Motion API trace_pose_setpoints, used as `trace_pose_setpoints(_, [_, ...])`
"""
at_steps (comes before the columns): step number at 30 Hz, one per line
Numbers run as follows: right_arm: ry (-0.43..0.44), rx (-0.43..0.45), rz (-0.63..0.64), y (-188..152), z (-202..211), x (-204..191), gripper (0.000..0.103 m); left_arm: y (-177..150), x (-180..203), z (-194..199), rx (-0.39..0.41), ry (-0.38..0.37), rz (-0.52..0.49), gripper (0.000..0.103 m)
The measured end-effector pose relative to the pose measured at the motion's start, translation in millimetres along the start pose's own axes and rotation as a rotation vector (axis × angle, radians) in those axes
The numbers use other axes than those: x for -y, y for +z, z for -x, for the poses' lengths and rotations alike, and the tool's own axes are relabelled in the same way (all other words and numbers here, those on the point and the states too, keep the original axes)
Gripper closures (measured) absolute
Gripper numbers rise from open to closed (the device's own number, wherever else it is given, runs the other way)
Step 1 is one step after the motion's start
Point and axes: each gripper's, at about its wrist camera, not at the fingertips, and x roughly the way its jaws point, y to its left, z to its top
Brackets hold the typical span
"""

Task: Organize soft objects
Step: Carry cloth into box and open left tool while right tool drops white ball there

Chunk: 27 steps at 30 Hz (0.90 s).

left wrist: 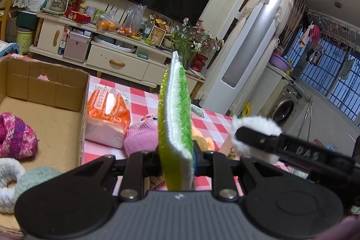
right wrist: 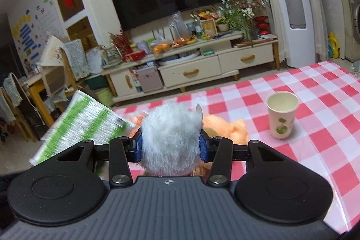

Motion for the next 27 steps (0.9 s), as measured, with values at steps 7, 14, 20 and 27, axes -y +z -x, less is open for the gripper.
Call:
trace_pose_setpoints(7, [0.06,0.013,0.014,13,-3,-26,0.046,2,-3,5,0.023,0.007,0.004,0.083])
trace_pose_setpoints(14, [0.113,0.023,0.033,21,-5,-54,0.046,8,-11,12,0.043,0.023,0.018,0.083])
trace_pose_setpoints(20, [0.159,0.014,0.043,24,-18,-71,0.046,16,-23,19,0.07,0.051,0.031,0.083])
trace_pose_setpoints(27, [0.226,-0.001,0.064,30,-35,-96,0.046,23,-40,27,0.1,0.109,0.06,0.083])
